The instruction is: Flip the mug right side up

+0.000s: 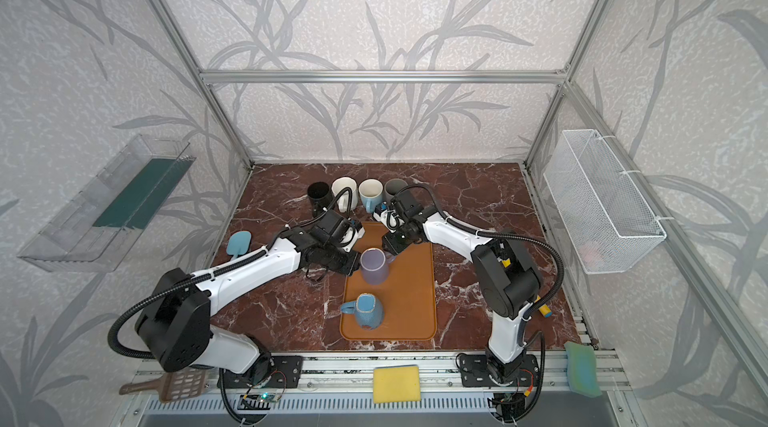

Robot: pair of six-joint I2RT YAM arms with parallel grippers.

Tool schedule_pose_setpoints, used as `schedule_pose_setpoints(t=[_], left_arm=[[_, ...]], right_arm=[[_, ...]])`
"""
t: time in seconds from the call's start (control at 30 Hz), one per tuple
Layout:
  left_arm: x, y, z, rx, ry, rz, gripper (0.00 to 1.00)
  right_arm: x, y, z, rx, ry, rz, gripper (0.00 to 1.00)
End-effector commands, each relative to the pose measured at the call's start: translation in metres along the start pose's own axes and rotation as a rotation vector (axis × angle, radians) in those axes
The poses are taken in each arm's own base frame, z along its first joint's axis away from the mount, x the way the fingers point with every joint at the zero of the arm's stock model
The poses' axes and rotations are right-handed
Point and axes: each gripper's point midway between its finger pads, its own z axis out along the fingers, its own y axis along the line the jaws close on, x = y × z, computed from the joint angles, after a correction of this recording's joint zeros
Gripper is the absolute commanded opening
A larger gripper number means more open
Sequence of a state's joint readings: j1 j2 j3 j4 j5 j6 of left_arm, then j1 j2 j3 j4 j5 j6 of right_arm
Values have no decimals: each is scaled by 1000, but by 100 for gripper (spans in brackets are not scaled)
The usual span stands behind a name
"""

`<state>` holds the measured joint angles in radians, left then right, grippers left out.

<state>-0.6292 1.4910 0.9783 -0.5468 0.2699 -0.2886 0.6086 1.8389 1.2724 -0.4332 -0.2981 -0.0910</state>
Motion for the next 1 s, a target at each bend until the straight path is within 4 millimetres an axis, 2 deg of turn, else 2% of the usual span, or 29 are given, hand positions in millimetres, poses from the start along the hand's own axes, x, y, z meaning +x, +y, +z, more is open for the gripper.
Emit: schedule_pose_setpoints(t=[0.0,0.3,0.37,0.57,0.8,0.97], left_arm=[[-18,2,1,-31,-41,1,9],[-46,-6,16,-10,-68,23,8],[-53,-9,20,2,-73,28,8],[-73,-19,29,43,-93,47,7],[-82,-5,11,-32,-117,72,6],[-78,11,-4,-94,-132,54,6]], right_arm=[[18,1,-9,25,49,-12,44],[39,4,-22,40,67,14,41],[39,8,-32,40,46,15,41],[48,11,-45,47,33,25,40],[57,15,-56,54,3,32,42],[64,26,-60,43,-23,-23,47]])
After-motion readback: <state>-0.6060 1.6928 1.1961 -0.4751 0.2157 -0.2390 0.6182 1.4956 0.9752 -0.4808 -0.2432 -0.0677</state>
